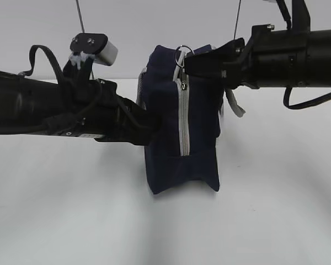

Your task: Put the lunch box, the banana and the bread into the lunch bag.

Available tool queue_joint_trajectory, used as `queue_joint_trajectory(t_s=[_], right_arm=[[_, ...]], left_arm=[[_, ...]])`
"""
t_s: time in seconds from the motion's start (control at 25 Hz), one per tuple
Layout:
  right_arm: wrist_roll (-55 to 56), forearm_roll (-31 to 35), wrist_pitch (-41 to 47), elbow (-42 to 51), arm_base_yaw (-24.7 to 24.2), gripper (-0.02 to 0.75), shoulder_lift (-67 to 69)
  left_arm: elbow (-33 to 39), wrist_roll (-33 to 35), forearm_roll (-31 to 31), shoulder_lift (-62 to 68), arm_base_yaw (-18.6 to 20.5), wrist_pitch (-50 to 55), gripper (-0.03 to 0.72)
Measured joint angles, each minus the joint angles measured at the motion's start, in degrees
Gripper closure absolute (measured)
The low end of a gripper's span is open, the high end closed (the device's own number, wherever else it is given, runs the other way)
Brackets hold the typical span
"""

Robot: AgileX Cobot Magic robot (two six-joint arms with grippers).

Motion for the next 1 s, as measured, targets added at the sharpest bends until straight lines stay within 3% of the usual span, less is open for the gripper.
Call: queue_joint_trajectory(t_s=[0.84, 1.0], right_arm=[[2.2, 0.8, -3.9, -3.4, 0.0, 0.754, 0.0], [3.8, -3.0, -3.4, -3.8, 0.0, 0.754, 0.0]], left_arm=[[0.0, 0.0, 2.5, 0.0, 0.0, 2.7, 0.683], [0.0, 0.0, 3.4, 0.0, 0.0, 2.7, 0.683]])
